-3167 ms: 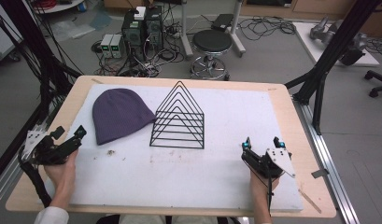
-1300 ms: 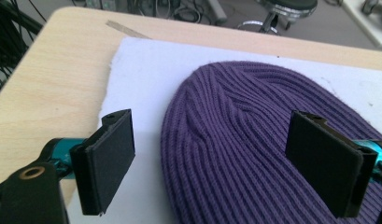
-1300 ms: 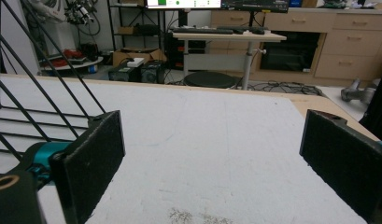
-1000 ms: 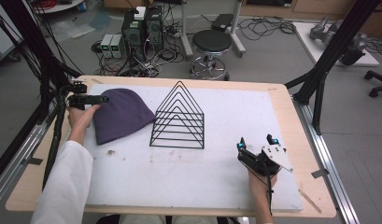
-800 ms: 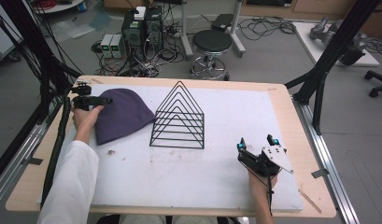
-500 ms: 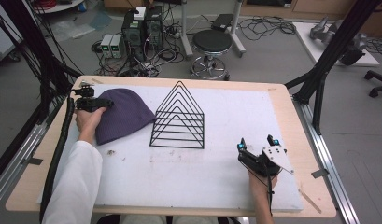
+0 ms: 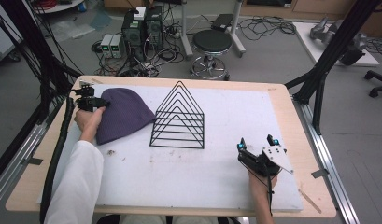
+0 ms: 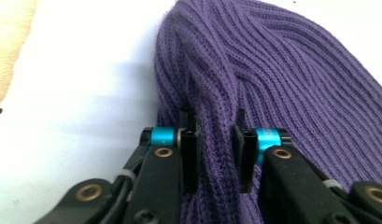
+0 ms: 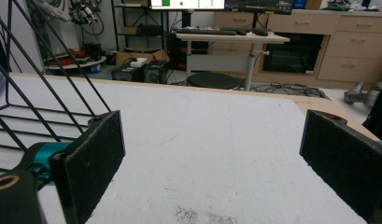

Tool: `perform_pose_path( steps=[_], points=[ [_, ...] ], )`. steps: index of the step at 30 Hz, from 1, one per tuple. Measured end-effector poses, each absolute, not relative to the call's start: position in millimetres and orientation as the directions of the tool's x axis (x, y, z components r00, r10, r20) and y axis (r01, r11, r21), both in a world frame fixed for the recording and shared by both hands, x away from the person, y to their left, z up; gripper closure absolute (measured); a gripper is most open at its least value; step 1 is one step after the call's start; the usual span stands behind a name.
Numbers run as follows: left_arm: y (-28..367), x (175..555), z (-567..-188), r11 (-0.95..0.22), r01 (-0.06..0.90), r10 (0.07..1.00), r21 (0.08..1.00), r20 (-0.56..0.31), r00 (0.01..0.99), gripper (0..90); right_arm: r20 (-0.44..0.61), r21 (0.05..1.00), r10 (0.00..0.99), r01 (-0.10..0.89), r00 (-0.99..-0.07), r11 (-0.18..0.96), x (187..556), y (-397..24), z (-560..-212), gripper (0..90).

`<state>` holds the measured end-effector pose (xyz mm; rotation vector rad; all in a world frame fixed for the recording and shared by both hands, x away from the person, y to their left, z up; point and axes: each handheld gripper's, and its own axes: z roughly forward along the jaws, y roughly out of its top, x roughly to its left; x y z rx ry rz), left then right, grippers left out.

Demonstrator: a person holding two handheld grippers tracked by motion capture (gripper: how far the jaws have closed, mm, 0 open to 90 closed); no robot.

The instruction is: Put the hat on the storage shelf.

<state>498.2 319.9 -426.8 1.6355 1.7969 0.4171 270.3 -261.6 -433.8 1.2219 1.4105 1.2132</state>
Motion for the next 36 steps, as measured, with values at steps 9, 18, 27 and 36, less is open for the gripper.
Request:
perform_pose_path(
  steps=[9, 18, 27, 36],
  points=[
    [318, 490, -422, 0.122, 0.705, 0.97, 0.698, -0.236, 0.065, 80.6, -0.02, 0.991, 0.992, 0.129, -0.126, 0.036, 271, -261, -434, 5.8],
    [313, 466, -403, 0.112, 0.57, 0.965, 0.814, -0.226, 0.133, 80.6, -0.015, 0.992, 0.992, 0.122, -0.125, 0.031, 270, -261, -433, 5.9],
    [299, 429, -383, 0.041, 0.386, 0.969, 0.922, -0.13, 0.209, 80.6, -0.018, 0.993, 0.991, 0.113, -0.131, 0.033, 269, -260, -432, 5.8],
    [294, 393, -360, 0.029, 0.184, 0.946, 0.982, -0.087, 0.312, 80.6, -0.021, 0.994, 0.991, 0.107, -0.136, 0.036, 269, -259, -432, 5.9]
  ],
)
